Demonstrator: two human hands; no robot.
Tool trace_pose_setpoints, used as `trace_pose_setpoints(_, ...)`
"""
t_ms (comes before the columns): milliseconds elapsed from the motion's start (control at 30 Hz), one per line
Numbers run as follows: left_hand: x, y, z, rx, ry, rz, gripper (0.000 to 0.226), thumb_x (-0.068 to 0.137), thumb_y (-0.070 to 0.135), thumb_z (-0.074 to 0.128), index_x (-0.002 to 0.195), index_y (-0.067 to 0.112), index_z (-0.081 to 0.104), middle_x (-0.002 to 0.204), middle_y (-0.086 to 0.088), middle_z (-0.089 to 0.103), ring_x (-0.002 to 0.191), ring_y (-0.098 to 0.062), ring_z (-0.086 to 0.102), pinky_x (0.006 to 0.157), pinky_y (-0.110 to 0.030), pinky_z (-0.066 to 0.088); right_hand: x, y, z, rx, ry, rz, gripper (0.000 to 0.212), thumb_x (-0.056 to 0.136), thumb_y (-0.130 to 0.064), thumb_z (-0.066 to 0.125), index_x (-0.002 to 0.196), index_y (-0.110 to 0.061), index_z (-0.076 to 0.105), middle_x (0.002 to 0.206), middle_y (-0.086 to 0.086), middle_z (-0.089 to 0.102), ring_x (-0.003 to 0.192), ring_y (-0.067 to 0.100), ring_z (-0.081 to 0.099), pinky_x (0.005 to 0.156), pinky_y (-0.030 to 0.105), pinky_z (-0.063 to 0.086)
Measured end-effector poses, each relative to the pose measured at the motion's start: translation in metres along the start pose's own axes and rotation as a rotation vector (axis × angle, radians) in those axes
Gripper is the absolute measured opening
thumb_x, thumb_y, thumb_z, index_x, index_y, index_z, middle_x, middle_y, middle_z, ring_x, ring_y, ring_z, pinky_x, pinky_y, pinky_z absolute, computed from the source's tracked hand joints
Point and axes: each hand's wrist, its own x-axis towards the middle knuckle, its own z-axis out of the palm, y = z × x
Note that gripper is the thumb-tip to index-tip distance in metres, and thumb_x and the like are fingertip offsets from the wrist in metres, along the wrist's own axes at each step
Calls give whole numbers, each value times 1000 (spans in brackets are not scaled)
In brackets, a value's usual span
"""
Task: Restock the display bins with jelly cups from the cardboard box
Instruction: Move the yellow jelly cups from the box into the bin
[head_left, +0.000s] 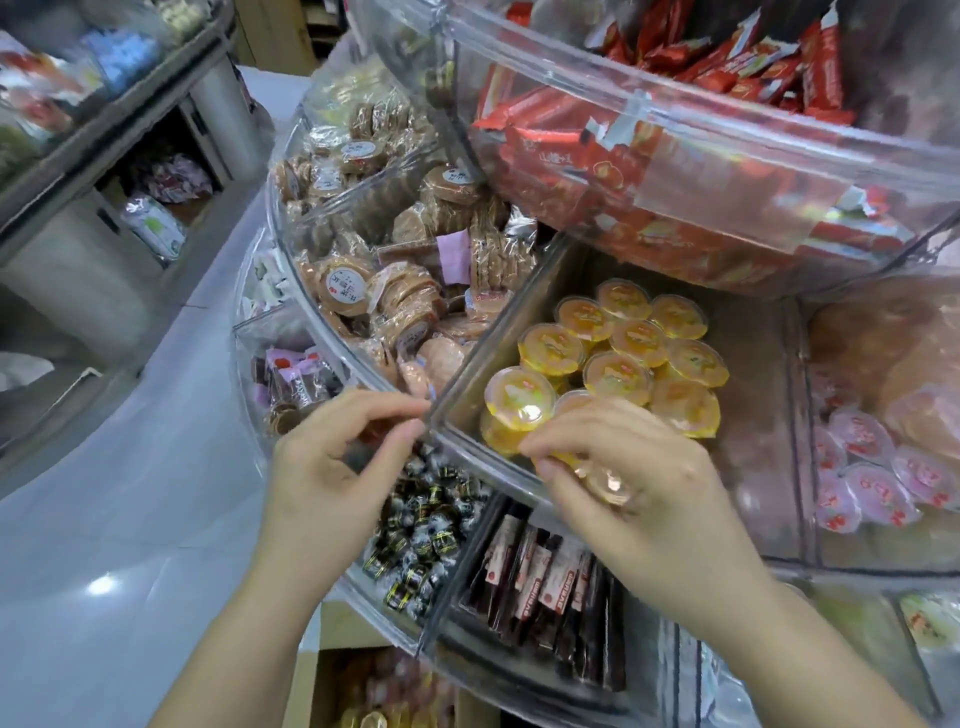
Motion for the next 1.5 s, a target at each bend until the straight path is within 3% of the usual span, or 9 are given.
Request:
trace_pose_setpoints(300, -194, -135, -68, 100, 174, -763, 30, 86, 11, 63, 78, 39, 66, 79, 24, 68, 73, 3, 62, 63, -4, 43, -81, -41, 213, 109, -983, -30, 23, 85, -20, 52, 104, -25, 64, 99, 0, 66, 95, 20, 56, 78, 27, 40)
trace_pose_setpoints(500, -348, -265, -47, 147, -94, -1111, 27, 88, 8, 58, 87, 34, 60, 92, 21, 63, 92, -9, 64, 75, -8, 42, -221, 78, 374, -155, -1578, 428, 19, 87, -14, 48, 98, -9, 62, 105, 16, 65, 96, 32, 61, 67, 34, 42)
trace_pose_setpoints(600, -398, -337, -18, 148, -238, -1173, 24, 85, 8, 56, 96, 27, 65, 93, 18, 64, 95, -7, 63, 78, -3, 41, -268, 149, 436, -202, -1504, 670, 17, 87, -16, 52, 97, -16, 66, 109, 10, 67, 103, 27, 61, 74, 31, 45)
trace_pose_setpoints(767, -436, -465, 39, 207, -439, -1135, 35, 84, 6, 54, 118, 11, 56, 115, -10, 62, 107, -27, 58, 91, -32, 43, -324, 244, 540, -244, -1316, 839, 19, 87, -16, 56, 104, -16, 63, 106, 9, 66, 101, 28, 61, 71, 24, 40)
trace_pose_setpoints(933, -442, -556, 87, 270, -609, -1233, 61, 85, 14, 58, 138, 2, 30, 132, -22, 47, 122, -35, 47, 102, -35, 34, -365, 284, 629, -296, -1394, 458, 53, 82, -21, 64, 131, -21, 45, 130, 10, 52, 122, 28, 48, 99, 33, 43)
trace_pose_setpoints(1067, -455, -584, 106, 342, -742, -1369, 44, 90, 16, 50, 131, 2, 37, 138, -21, 40, 129, -32, 40, 106, -34, 29, -390, 292, 665, -323, -1461, 204, 54, 84, -25, 60, 134, -17, 39, 133, 10, 46, 127, 28, 40, 102, 36, 36)
trace_pose_setpoints(1167, -460, -588, 111, 427, -644, -1351, 40, 92, 14, 48, 129, 4, 37, 137, -19, 38, 128, -33, 40, 106, -35, 28, -393, 298, 665, -298, -1412, 183, 54, 76, -24, 67, 125, -15, 46, 127, 8, 51, 122, 26, 44, 98, 33, 39)
trace_pose_setpoints(1367, -445, -546, 90, 252, -263, -1203, 44, 74, 23, 75, 101, 18, 42, 97, -1, 61, 89, -26, 59, 71, -32, 42, -367, 268, 609, -33, -1017, 777, 48, 66, -17, 73, 111, -16, 56, 113, 6, 60, 102, 23, 57, 87, 32, 47)
trace_pose_setpoints(1500, -408, -475, 49, -209, 208, -1326, 46, 73, 16, 78, 105, 23, 44, 107, -3, 60, 94, -19, 59, 87, -36, 48, -318, 208, 553, 91, -779, 905, 56, 63, -22, 69, 117, -22, 55, 112, -4, 61, 103, 15, 58, 80, 19, 43)
